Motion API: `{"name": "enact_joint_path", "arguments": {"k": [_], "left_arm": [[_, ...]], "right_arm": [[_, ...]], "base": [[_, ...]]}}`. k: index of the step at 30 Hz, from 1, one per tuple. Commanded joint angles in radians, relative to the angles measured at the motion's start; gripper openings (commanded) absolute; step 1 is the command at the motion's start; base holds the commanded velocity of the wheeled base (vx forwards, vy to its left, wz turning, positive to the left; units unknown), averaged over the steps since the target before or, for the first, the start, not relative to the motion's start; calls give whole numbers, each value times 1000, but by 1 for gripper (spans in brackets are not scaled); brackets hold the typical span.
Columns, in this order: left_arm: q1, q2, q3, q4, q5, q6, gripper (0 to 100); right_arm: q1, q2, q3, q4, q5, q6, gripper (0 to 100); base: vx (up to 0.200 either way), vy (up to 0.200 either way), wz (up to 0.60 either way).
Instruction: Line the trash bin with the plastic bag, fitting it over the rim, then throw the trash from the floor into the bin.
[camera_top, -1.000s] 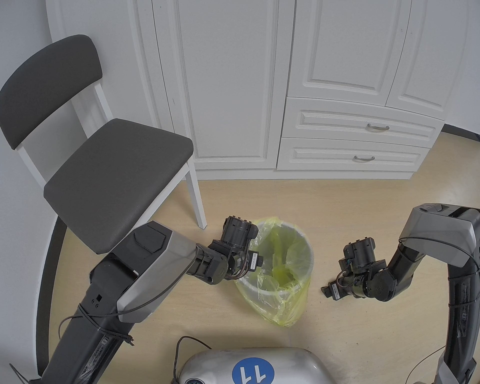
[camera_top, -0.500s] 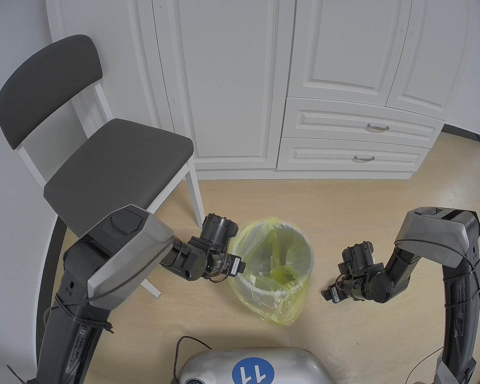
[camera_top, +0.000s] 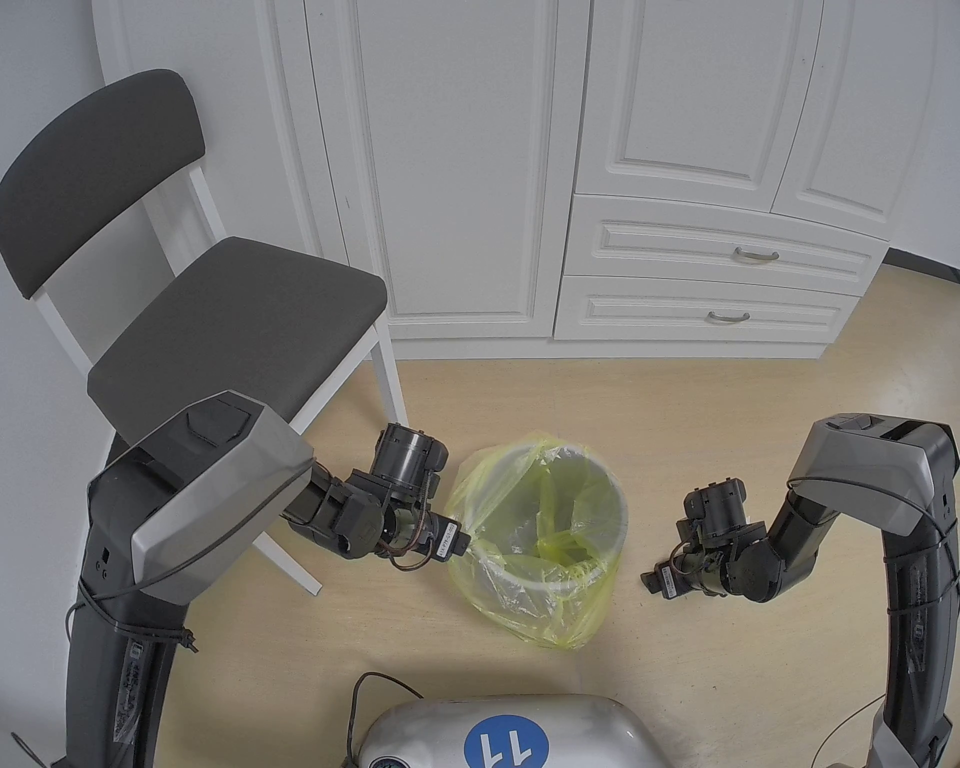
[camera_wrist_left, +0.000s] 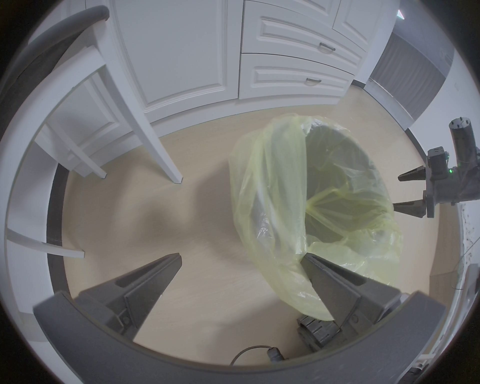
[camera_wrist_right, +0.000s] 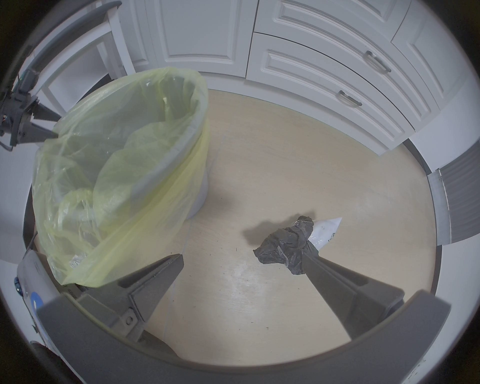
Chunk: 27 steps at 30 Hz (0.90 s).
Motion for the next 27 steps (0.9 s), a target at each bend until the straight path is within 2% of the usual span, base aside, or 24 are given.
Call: {"name": "enact_joint_path", "arguments": {"k": [1,8,15,21,22,23,25,26,27], "left_arm": [[5,-27,23,-1,-2,12,100],[29,-30,27,-36,-10,17,100],[25,-27,80,-194,-28,17,100],[6,-53,127,-212,-61,17,100],[-7,-51,149,-271,-127,11,100],[-14,-48,164,-310,-150,9,100],[-15,-44,179,-360,-162,9,100],[-17,-41,215,-484,-171,9,100],[-17,-41,221,-501,-173,9,100]], "right_arm": [[-1,5,-10,-1,-1,7,100],[-1,8,-10,0,-1,7,100],[-1,5,-10,0,-1,5,100],[-1,6,-8,0,-1,5,100],[-1,6,-10,0,-1,5,100],[-1,6,-10,0,-1,5,100],[-1,8,-10,0,-1,5,100],[-1,9,-10,0,1,7,100],[-1,9,-10,0,1,5,100]], "base": [[0,0,0],[0,0,0],[0,0,0],[0,0,0],[0,0,0],[0,0,0],[0,0,0],[0,0,0],[0,0,0]]}}
